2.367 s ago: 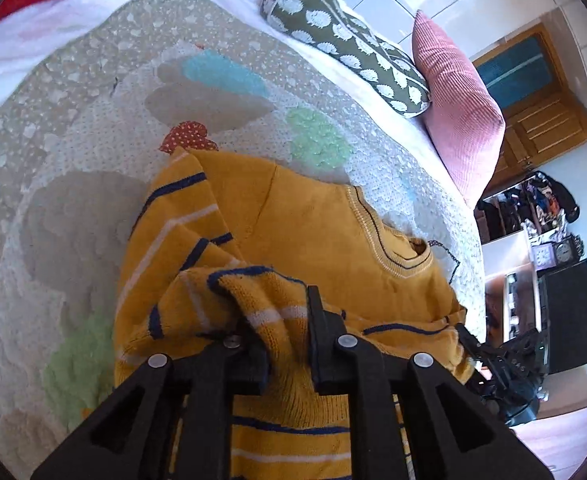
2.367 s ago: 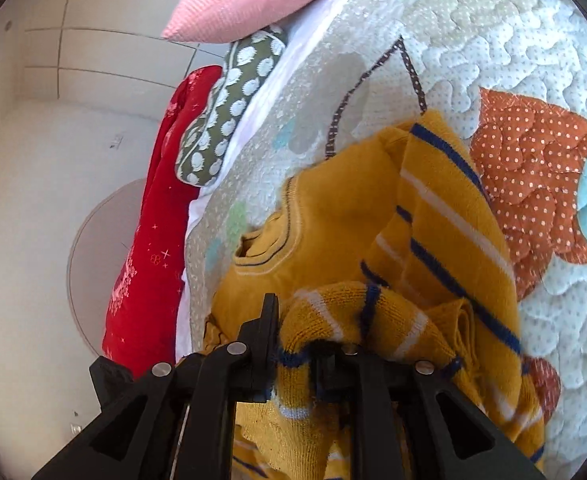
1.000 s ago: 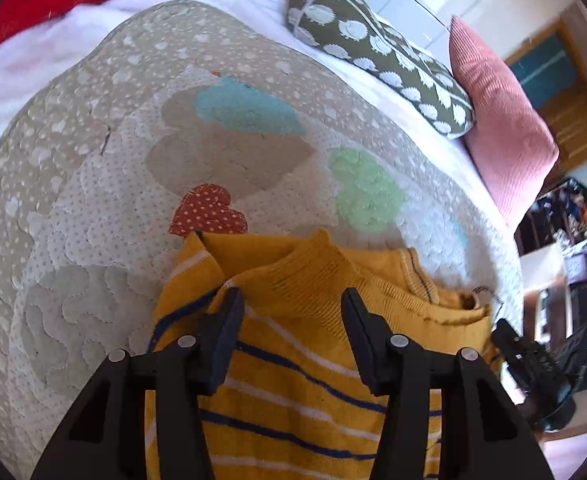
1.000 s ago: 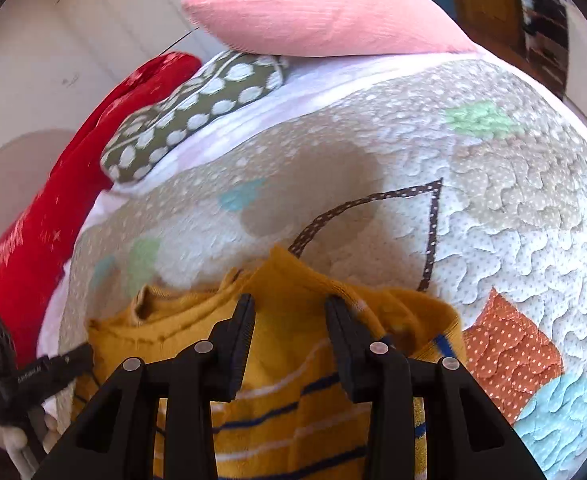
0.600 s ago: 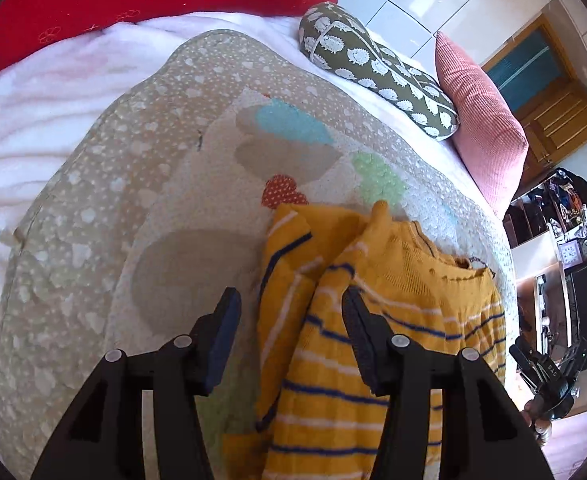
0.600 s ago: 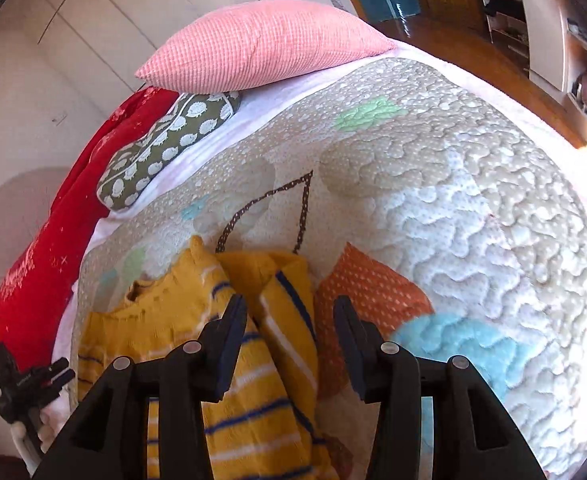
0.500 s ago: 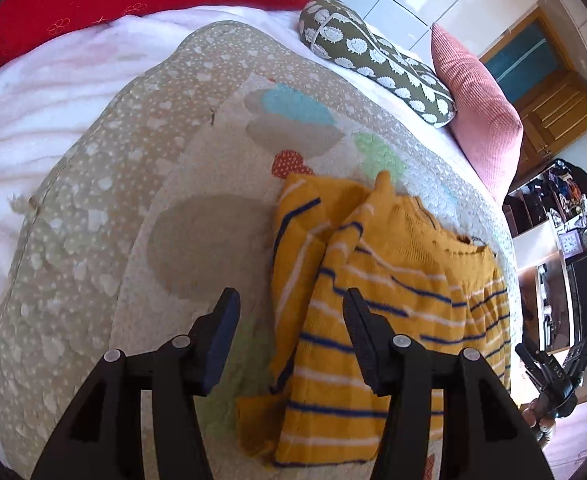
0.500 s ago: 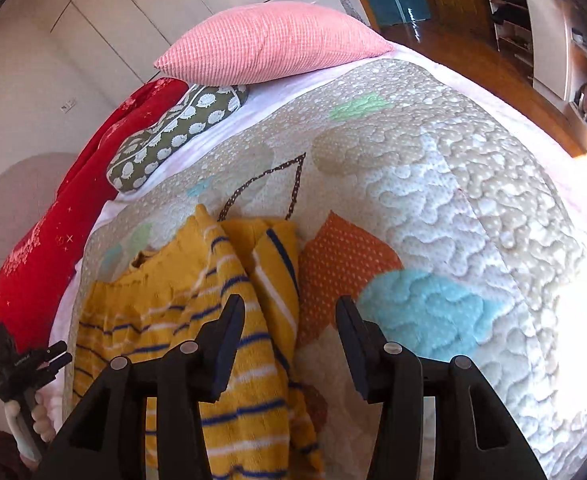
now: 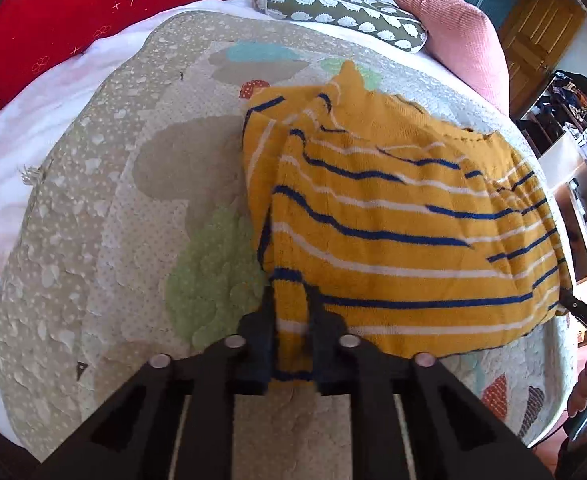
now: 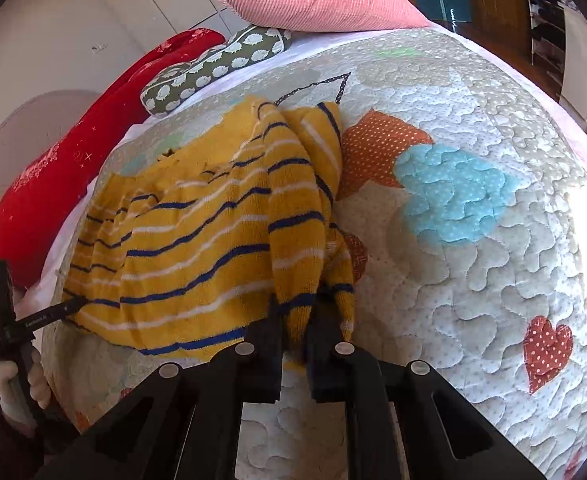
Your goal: Fold small clothes
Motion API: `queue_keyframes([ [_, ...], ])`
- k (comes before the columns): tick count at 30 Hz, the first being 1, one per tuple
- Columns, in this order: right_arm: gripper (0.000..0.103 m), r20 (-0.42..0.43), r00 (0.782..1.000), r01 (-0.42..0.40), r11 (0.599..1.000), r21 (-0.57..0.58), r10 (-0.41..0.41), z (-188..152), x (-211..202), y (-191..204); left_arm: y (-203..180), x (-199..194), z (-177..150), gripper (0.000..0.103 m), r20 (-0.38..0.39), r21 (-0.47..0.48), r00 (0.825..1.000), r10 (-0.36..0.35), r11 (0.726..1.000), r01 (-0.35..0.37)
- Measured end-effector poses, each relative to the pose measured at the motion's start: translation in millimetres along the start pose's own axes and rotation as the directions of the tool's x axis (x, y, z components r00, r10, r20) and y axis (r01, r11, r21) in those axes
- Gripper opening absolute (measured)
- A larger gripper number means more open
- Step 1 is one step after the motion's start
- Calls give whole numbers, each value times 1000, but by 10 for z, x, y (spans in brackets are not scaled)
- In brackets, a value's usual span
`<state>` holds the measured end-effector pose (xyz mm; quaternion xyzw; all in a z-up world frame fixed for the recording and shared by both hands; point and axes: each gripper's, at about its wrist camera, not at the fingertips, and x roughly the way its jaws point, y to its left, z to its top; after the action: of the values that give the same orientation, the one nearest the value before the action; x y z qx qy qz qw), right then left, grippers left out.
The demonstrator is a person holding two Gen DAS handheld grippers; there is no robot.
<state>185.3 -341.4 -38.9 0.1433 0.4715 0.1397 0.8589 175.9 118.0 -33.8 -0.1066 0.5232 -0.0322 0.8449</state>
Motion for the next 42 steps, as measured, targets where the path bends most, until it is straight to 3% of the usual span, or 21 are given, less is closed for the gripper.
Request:
queue_keyframes([
  [5, 8, 40, 995, -94, 995, 41, 92, 118, -363, -90, 121, -357, -6, 7, 11, 19, 1000, -18, 1000, 18],
  [8, 8, 12, 992, -125, 988, 92, 124, 13, -382, -230, 116, -264, -208, 7, -26, 40, 1000, -5, 999, 6],
  [10, 8, -21, 994, -100, 988, 115, 103, -129, -285, -329, 140, -123, -326, 7, -48, 38, 999, 9, 999, -7],
  [13, 8, -49, 994, -87, 977, 196, 99, -279, -112, -549, 274, -36, -397, 7, -53, -28, 998, -30, 999, 29],
  [16, 13, -10, 994, -104, 960, 258, 111, -271, -162, -642, 389, -162, -359, 8, -32, -91, 995, -91, 992, 88],
  [20, 14, 105, 994, 18, 994, 111, -29, -143, -559, -335, 282, -553, -327, 8, 84, -32, 996, -36, 999, 38],
  [23, 14, 166, 986, 16, 1000, -21, -12, 21, -666, 33, 35, -624, -187, 15, 114, 16, 987, -109, 994, 108],
  [25, 14, 124, 991, -32, 996, -85, 42, 110, -513, 307, -219, -503, -38, 22, 101, 43, 982, -160, 987, 157],
  [27, 14, 68, 993, -90, 989, -119, 99, 211, -243, 569, -512, -280, 126, 22, 82, 84, 977, -194, 979, 187],
  [31, 14, -43, 986, -169, 974, -148, 164, 456, 389, 986, -862, 318, 385, 23, -33, 88, 976, -216, 972, 218],
  [33, 14, -104, 976, -205, 969, -139, 191, 599, 687, 1074, -837, 593, 542, 23, -59, 58, 986, -155, 986, 158],
  [35, 14, -127, 983, -151, 978, -141, 134, 762, 930, 1054, -638, 727, 726, 18, -60, -12, 986, -157, 988, 156],
  [37, 14, -101, 993, -74, 991, -108, 63, 950, 1045, 882, -327, 722, 897, 17, -24, -136, 976, -218, 968, 213],
  [39, 14, -51, 999, 5, 999, -32, -6, 1125, 1074, 583, -30, 658, 1029, 17, 24, -218, 976, -218, 952, 217],
  [42, 14, -10, 999, 53, 991, 126, -52, 1303, 1080, 62, 352, 682, 1140, 17, 41, -310, 978, -205, 928, 208],
])
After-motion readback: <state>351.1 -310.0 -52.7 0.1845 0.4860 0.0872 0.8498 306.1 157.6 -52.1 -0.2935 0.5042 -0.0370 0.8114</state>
